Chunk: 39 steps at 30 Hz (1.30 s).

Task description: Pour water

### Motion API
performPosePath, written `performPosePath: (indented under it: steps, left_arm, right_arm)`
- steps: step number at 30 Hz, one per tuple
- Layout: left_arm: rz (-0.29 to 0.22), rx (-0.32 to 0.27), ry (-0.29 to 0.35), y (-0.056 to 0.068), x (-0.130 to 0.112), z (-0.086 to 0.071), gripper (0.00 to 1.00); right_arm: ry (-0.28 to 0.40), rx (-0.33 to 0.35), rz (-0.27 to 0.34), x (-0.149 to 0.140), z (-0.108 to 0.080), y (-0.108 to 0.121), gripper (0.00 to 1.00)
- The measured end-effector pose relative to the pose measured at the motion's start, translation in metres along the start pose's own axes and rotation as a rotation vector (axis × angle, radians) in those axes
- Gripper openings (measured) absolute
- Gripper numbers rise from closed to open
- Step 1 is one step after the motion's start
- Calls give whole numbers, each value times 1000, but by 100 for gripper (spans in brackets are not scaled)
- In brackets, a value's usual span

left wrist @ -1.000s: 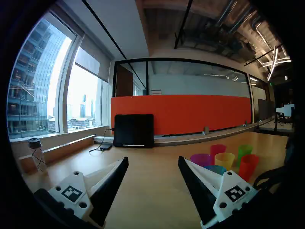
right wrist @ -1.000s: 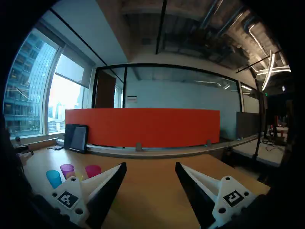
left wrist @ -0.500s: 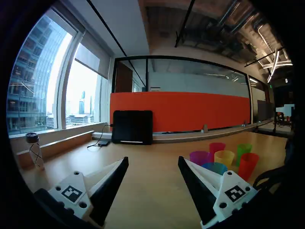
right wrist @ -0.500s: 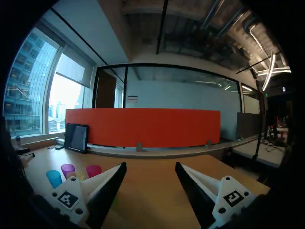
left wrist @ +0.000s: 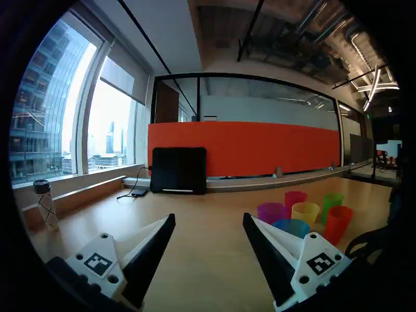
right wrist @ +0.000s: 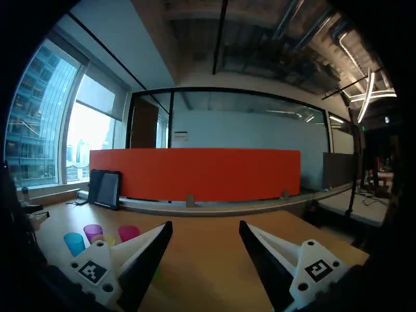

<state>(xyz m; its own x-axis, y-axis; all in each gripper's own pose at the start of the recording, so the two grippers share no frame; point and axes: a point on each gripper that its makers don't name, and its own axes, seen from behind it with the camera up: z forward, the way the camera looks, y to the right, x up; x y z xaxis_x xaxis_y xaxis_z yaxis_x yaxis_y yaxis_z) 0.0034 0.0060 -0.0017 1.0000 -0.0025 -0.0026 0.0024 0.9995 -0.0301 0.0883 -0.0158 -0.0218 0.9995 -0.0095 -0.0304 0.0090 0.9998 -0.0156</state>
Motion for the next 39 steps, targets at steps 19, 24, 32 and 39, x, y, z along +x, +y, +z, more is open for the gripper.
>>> performPosePath:
  steps: [19, 24, 32, 39]
  left_arm:
    - [2, -1, -2, 1, 0, 1, 97]
    - [2, -1, -2, 1, -1, 1, 97]
    - [2, -1, -2, 1, -1, 0, 97]
    - [2, -1, -2, 1, -1, 1, 97]
  right_arm:
    - [23, 25, -22, -4, -5, 8, 99]
    - [24, 33, -30, -9, -4, 14, 99]
    - [19, 44, -37, -22, 1, 15, 99]
    - [22, 27, -38, -32, 8, 18, 99]
